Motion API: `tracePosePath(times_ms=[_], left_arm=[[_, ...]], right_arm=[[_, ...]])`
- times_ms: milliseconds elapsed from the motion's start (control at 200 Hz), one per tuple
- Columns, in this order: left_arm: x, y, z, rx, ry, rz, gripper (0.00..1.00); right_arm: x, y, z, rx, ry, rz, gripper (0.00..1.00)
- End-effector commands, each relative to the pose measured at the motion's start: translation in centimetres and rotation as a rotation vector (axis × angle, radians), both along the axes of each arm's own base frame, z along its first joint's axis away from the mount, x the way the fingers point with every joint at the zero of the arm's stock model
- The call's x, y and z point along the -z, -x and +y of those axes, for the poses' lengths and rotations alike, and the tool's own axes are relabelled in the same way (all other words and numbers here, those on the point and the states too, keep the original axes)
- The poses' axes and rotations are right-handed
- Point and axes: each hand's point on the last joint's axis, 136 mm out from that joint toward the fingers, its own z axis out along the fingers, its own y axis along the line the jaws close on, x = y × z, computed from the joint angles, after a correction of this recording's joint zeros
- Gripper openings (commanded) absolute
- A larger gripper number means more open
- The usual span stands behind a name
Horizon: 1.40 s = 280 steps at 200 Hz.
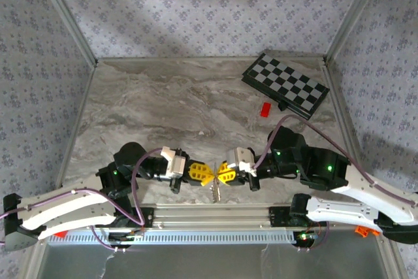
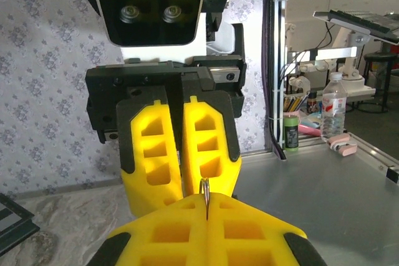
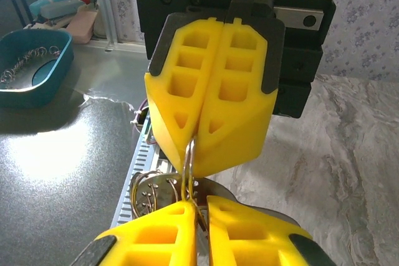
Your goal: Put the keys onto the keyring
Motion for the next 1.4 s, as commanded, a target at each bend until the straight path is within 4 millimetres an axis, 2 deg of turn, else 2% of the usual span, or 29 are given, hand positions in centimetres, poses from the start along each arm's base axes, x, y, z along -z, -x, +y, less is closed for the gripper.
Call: tracePosePath(times_ms=[0,95,640,1025,1244,1394], left_arm=[[-4.1,1.3,1.1,0.055,0.123,-0.045,0.0],[-4.1,1.4,1.1,0.067,0.122,-0.043,0.0],[-3.5,2.4,0.5,0.15,0.085,-0.036,0.0],[-2.7,1.7,0.6,0.089,0.046,-0.04,0.0],[-2.6,1.4,0.8,0.063,0.043,-0.045,0.0],[-2.6,1.5,0.9,0.063,0.046,-0.048,0.0]], right_arm=[[-0.3,-0.1,0.1,-0.004,-0.018,-0.013,0.05],[-0.4,0.0,0.1,-0.006,-0.025,-0.014,0.0],[-0.7,0.7,0.5,-0.056,-0.046,0.0,0.0],[-1.1,1.0,0.1,-0.063,-0.048,0.006,0.0],[-1.5,0.7,-0.1,-0.037,-0.076,-0.008,0.16],[-1.7,0.3,-0.3,-0.011,-0.097,-0.017,0.23]])
